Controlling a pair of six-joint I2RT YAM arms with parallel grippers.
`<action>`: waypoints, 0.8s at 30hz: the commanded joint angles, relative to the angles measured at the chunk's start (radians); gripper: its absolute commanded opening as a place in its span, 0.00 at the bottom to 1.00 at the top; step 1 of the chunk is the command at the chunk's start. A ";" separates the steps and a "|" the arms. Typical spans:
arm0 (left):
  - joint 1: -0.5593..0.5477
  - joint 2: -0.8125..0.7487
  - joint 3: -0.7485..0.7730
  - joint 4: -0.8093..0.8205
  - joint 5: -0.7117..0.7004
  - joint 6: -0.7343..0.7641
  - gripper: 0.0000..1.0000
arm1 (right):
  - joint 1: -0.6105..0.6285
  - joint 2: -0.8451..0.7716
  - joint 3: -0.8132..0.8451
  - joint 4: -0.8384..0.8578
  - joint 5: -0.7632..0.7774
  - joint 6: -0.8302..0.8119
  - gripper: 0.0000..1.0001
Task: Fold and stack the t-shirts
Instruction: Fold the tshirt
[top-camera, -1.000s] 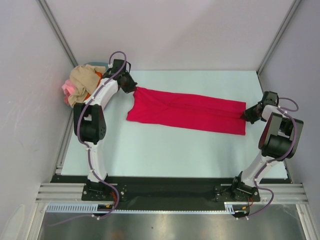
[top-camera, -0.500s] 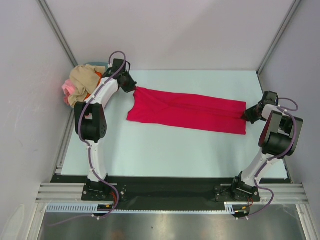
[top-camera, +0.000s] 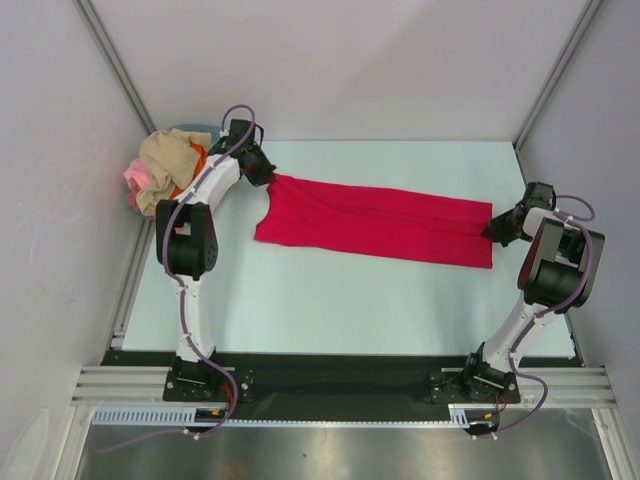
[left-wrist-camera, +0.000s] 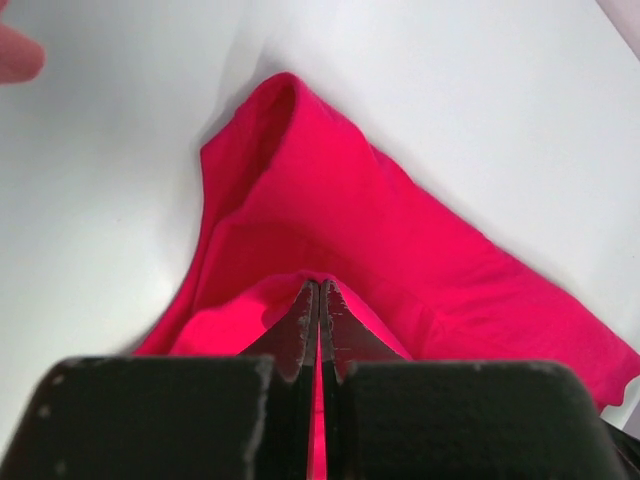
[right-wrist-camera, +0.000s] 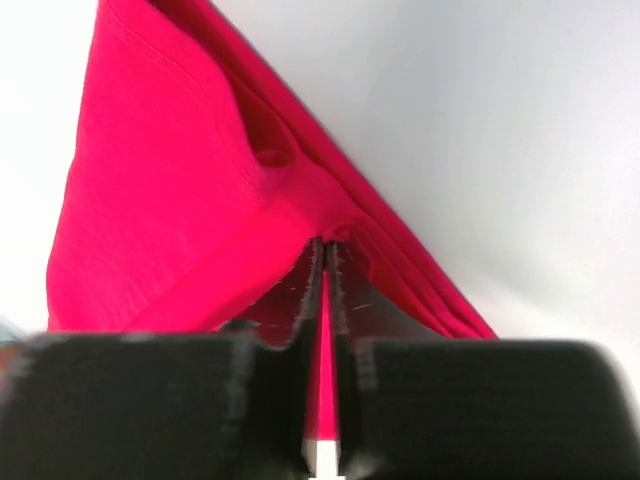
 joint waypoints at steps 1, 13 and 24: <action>0.009 0.036 0.083 0.016 0.013 0.025 0.01 | -0.009 0.021 0.053 0.057 0.025 -0.024 0.09; -0.024 -0.177 0.016 -0.036 -0.188 0.198 0.47 | 0.020 -0.259 0.001 0.002 0.184 -0.234 0.52; -0.073 -0.394 -0.475 0.202 0.088 0.183 0.38 | 0.105 -0.324 -0.211 0.128 -0.117 -0.228 0.49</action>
